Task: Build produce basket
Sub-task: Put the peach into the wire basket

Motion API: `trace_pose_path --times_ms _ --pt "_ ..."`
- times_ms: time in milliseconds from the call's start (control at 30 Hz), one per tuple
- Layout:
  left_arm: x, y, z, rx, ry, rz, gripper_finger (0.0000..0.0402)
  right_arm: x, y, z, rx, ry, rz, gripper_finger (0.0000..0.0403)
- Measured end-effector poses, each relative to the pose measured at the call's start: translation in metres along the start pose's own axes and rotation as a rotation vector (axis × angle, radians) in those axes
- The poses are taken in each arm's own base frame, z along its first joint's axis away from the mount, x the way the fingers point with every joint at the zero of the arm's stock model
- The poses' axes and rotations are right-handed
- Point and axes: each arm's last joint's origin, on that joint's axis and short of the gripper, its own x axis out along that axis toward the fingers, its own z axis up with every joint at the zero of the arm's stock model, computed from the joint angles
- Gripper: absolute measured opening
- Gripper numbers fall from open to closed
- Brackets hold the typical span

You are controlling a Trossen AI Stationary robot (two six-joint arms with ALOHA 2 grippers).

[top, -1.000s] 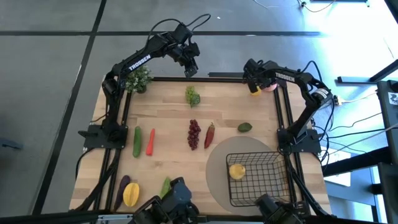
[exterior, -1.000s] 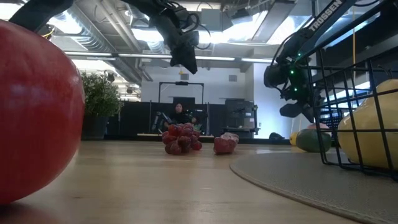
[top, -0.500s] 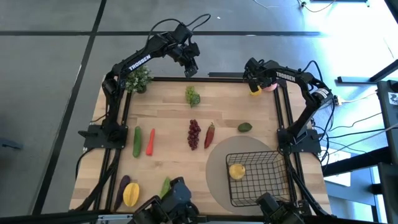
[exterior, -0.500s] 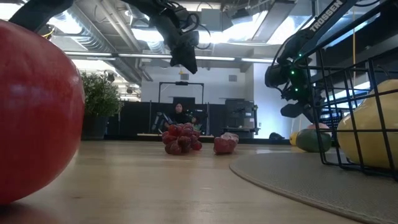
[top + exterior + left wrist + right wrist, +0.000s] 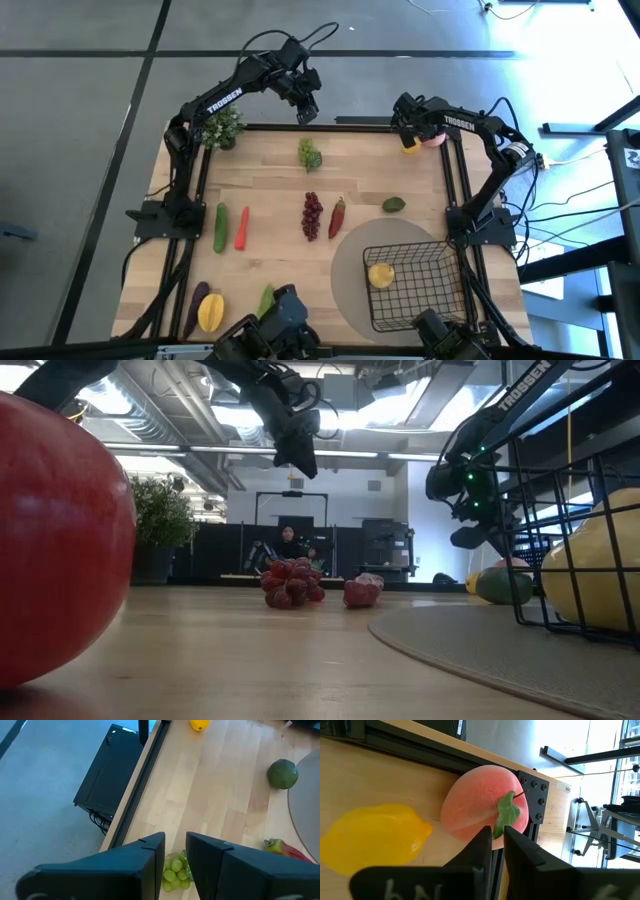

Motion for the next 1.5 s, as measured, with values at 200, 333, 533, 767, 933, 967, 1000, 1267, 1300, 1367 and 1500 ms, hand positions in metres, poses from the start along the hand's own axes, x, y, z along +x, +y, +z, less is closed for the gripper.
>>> trace_pose_path --times_ms 200,333,533,767,933,967,1000,1267,1300,1367,1500 --pt "0.000 0.000 0.000 0.000 0.000 0.000 0.0067 0.000 0.000 0.000 0.003 -0.003 0.001 0.0027" --pt "0.000 0.000 0.000 0.000 0.000 0.000 0.0067 0.000 0.000 0.000 0.003 -0.004 0.001 0.0019" --pt "0.000 0.000 0.000 0.000 0.000 0.000 0.0067 0.000 0.000 0.000 0.000 -0.003 0.001 0.0002" --pt "0.000 0.000 0.000 0.000 0.000 0.000 0.0067 0.000 -0.001 -0.002 -0.015 0.015 -0.006 0.0001" --pt "0.000 0.000 0.000 0.001 0.000 0.000 0.0067 -0.002 -0.001 -0.005 -0.045 0.039 -0.022 0.0000" --pt "0.000 0.000 0.000 0.000 0.000 0.000 0.0067 -0.002 -0.001 -0.006 -0.051 0.043 -0.023 0.0000" --pt "0.000 0.000 0.000 0.000 0.000 0.000 0.0067 -0.003 0.000 -0.007 -0.059 0.048 -0.025 0.0000" --pt "0.000 0.000 0.000 -0.005 0.000 0.000 0.0067 -0.025 0.001 0.001 -0.085 0.021 -0.015 0.0000" --pt "0.000 0.000 0.000 -0.008 0.000 0.000 0.0067 -0.027 0.001 0.002 -0.087 0.018 -0.014 0.0000" --pt "0.000 0.000 0.000 -0.009 0.000 0.000 0.0067 -0.032 0.001 0.004 -0.088 0.007 -0.011 0.0000" --pt "0.000 0.000 0.000 -0.009 0.000 0.000 0.0067 -0.042 0.001 0.008 -0.099 -0.008 -0.005 0.0000"
